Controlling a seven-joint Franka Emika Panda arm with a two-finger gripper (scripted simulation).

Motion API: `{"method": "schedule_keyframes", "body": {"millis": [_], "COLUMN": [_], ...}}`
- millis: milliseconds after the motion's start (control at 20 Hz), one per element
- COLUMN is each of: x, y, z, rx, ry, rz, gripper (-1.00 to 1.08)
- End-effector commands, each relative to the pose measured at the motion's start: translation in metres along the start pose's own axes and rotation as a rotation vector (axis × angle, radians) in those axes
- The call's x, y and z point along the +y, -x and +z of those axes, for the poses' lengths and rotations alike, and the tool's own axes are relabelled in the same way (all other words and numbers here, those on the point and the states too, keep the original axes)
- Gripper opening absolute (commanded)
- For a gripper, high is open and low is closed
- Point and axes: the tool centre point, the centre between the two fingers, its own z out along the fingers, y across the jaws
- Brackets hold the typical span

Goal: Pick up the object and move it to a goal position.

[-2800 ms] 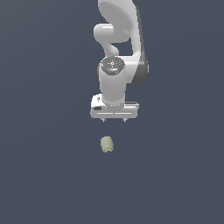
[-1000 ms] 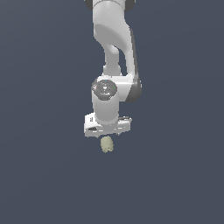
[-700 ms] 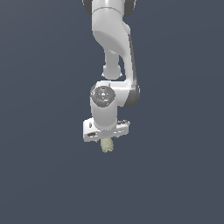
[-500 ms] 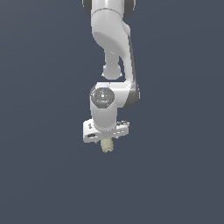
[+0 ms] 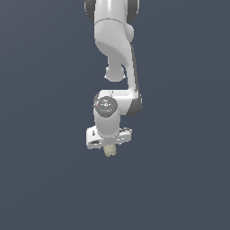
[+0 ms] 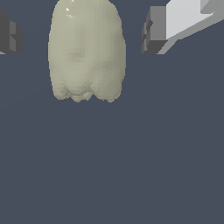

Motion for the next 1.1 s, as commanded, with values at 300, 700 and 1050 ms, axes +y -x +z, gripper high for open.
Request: {"method": "schedule_keyframes", "body": {"millis": [300, 700, 1050], "x": [0.000, 0.000, 0.000], "y": [-0.001, -0.001, 0.000], "z": [0.024, 0.023, 0.023], "rx": [0.000, 0.000, 0.000], "ry": [0.000, 0.000, 0.000], "rz": [-0.002, -0.002, -0.002], "gripper": [1.00, -1.00, -1.00]}}
